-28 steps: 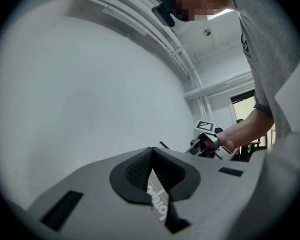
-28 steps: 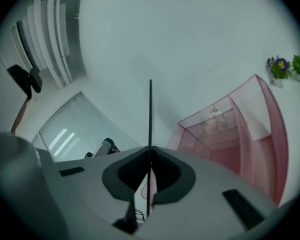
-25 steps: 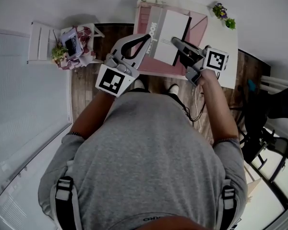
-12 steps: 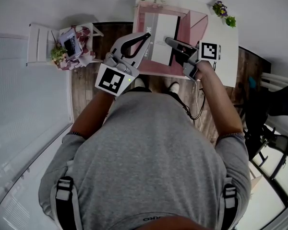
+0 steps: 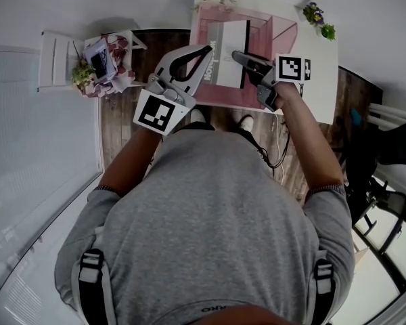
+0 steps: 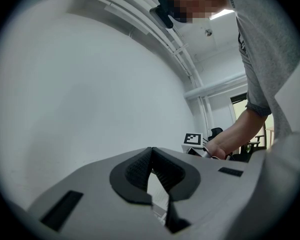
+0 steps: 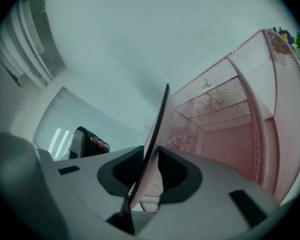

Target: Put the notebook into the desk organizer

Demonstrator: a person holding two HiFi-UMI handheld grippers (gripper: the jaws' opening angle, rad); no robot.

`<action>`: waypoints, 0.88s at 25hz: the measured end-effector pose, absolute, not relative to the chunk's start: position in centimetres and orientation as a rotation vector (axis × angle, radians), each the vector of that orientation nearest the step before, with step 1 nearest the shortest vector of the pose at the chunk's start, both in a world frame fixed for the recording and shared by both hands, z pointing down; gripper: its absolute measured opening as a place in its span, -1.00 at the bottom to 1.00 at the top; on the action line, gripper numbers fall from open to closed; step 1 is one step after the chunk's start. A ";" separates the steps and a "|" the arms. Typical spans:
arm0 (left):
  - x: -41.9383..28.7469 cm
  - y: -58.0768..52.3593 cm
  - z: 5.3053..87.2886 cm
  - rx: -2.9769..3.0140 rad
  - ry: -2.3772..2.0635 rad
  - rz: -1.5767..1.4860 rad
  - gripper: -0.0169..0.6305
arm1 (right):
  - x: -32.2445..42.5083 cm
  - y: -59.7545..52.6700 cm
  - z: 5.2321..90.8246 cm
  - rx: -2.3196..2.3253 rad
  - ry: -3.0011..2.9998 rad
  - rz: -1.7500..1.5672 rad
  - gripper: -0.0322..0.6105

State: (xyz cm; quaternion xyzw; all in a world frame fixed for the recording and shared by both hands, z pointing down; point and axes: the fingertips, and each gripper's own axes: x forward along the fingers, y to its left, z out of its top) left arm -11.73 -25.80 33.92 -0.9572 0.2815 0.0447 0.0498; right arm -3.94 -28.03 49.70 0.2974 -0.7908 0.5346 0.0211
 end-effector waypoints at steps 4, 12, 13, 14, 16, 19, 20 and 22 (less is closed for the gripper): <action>-12.2 -26.2 34.0 -2.917 0.867 0.142 -0.89 | -4.0 -28.4 50.0 0.956 -2.420 1.522 -0.46; -12.4 -26.5 34.1 -2.919 0.855 0.147 -0.89 | -4.3 -28.5 50.9 0.998 -2.349 1.310 -0.06; -12.3 -26.5 34.1 -2.920 0.855 0.148 -0.89 | -4.4 -28.6 51.0 1.001 -2.341 1.290 -0.01; -12.3 -26.5 34.1 -2.920 0.854 0.147 -0.89 | -4.5 -28.5 51.0 1.003 -2.332 1.263 0.05; -12.4 -26.5 34.0 -2.919 0.850 0.144 -0.89 | -4.8 -28.4 51.2 1.002 -2.312 1.194 0.15; -12.3 -26.7 34.0 -2.917 0.846 0.144 -0.89 | -5.0 -28.3 51.4 1.001 -2.287 1.125 0.25; -12.4 -26.7 34.1 -2.918 0.847 0.143 -0.89 | -5.0 -28.3 51.5 1.003 -2.281 1.114 0.26; -12.5 -26.7 34.2 -2.922 0.849 0.144 -0.89 | -5.1 -28.3 51.7 1.009 -2.267 1.087 0.28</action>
